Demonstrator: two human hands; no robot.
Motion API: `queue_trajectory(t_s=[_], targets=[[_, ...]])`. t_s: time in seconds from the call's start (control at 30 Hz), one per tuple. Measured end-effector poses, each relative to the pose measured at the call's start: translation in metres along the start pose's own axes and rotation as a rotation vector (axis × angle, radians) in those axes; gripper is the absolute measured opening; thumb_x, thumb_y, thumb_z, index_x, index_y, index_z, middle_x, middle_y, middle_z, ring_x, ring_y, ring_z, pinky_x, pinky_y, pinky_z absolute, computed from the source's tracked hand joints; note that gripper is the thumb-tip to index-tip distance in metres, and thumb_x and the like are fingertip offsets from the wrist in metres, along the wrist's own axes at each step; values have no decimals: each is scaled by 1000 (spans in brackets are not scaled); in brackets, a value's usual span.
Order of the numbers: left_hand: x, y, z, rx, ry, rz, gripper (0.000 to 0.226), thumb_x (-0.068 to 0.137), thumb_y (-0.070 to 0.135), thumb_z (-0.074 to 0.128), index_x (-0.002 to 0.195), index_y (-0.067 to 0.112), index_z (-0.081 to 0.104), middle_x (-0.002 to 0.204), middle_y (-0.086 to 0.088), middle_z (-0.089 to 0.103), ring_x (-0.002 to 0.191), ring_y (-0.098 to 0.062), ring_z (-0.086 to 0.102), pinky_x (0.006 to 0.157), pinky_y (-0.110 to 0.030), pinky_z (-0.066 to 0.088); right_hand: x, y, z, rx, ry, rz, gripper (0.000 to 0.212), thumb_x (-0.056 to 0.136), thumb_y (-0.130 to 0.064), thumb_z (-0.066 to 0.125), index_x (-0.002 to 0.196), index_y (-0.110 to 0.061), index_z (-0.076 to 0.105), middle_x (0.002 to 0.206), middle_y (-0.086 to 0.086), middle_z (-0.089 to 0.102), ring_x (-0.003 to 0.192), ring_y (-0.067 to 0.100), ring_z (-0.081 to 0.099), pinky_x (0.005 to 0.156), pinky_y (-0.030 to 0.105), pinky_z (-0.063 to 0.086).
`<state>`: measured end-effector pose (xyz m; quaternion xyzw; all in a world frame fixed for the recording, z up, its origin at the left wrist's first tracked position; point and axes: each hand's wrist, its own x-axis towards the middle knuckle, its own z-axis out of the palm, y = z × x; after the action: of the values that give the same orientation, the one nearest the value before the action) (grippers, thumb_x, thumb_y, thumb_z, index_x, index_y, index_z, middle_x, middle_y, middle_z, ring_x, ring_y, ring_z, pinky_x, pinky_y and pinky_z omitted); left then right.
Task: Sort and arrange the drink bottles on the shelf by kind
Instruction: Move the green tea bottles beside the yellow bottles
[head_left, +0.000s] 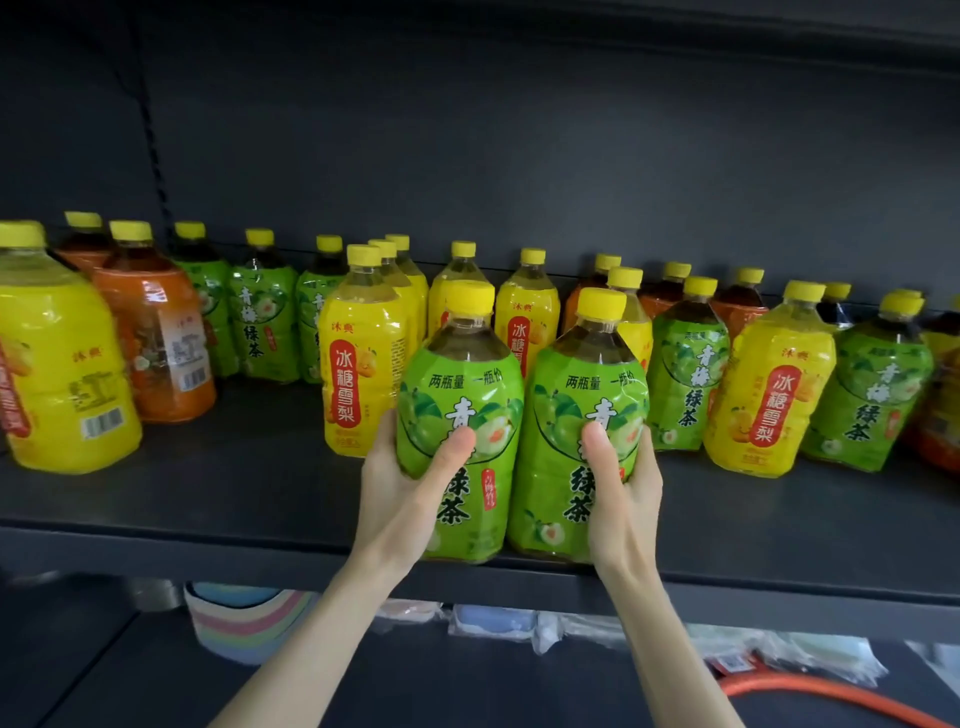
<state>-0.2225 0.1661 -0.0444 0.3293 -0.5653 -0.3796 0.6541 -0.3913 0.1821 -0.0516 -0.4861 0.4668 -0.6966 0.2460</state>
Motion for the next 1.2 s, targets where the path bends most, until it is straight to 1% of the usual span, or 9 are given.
queue_trajectory(t_s=[0.07, 0.2, 0.27, 0.4, 0.67, 0.73, 0.93, 1.1, 1.2], targets=[[-1, 4, -14, 28, 27, 21, 62, 63, 54, 68, 116, 25, 56, 104, 13, 70, 98, -6, 65, 82, -22, 52, -7, -2, 11, -8, -13, -16, 100, 62, -79, 59, 141, -20, 43, 139, -7, 53, 130, 8, 46, 108, 34, 38], [12, 13, -55, 66, 97, 66, 68, 62, 58, 65, 117, 18, 57, 101, 8, 70, 94, -3, 66, 78, -16, 51, -16, -17, 51, 54, -58, -46, 64, 69, -62, 58, 126, -31, 52, 107, -43, 56, 95, -28, 48, 78, -3, 34], [21, 15, -77, 83, 126, 65, 68, 61, 60, 63, 115, 19, 57, 101, 9, 69, 92, 0, 65, 74, -12, 49, -20, -20, 75, 71, -86, -68, 33, 75, -50, 61, 105, -37, 57, 88, -42, 63, 86, -25, 54, 69, -4, 38], [38, 11, -126, 108, 144, 46, 54, 65, 55, 68, 110, 26, 56, 100, 12, 67, 88, 6, 63, 69, -7, 48, -29, -16, 129, 107, -84, -80, 36, 71, -56, 61, 99, -33, 63, 94, -21, 71, 88, -3, 65, 72, 11, 47], [87, -5, -200, 122, 41, -20, 56, 70, 54, 56, 119, 27, 49, 105, 16, 61, 88, 11, 59, 77, -15, 49, -43, -11, 222, 91, 70, -97, 37, 70, -56, 62, 97, -31, 65, 91, -21, 71, 83, -6, 64, 69, 6, 45], [100, -11, -208, 127, -5, -22, 54, 75, 51, 55, 121, 23, 48, 105, 19, 58, 84, 21, 55, 70, -1, 43, -42, -8, 232, 68, 114, -86, 35, 71, -55, 63, 97, -31, 65, 92, -22, 71, 84, -5, 65, 71, 9, 46], [126, -26, -209, 179, -126, -108, 44, 94, 35, 48, 133, 19, 33, 103, 17, 50, 67, 25, 53, 43, -2, 39, -38, -4, 238, 27, 186, -73, 30, 74, -51, 63, 98, -33, 63, 91, -25, 71, 87, -4, 66, 69, 8, 47], [153, -49, -204, 197, -172, -175, 94, 69, 76, 54, 143, 24, 27, 141, 3, 40, 130, -13, 37, 96, -25, 42, -37, 0, 238, -1, 154, -77, 39, 70, -57, 59, 100, -32, 63, 94, -20, 71, 88, -2, 66, 70, 10, 47], [163, -55, -199, 146, -185, -220, 88, 76, 68, 57, 146, 25, 26, 144, -1, 39, 126, -15, 39, 57, -3, 45, -37, 1, 238, -6, 154, -86, 38, 70, -57, 58, 99, -32, 63, 94, -19, 71, 87, -2, 66, 70, 11, 47]])
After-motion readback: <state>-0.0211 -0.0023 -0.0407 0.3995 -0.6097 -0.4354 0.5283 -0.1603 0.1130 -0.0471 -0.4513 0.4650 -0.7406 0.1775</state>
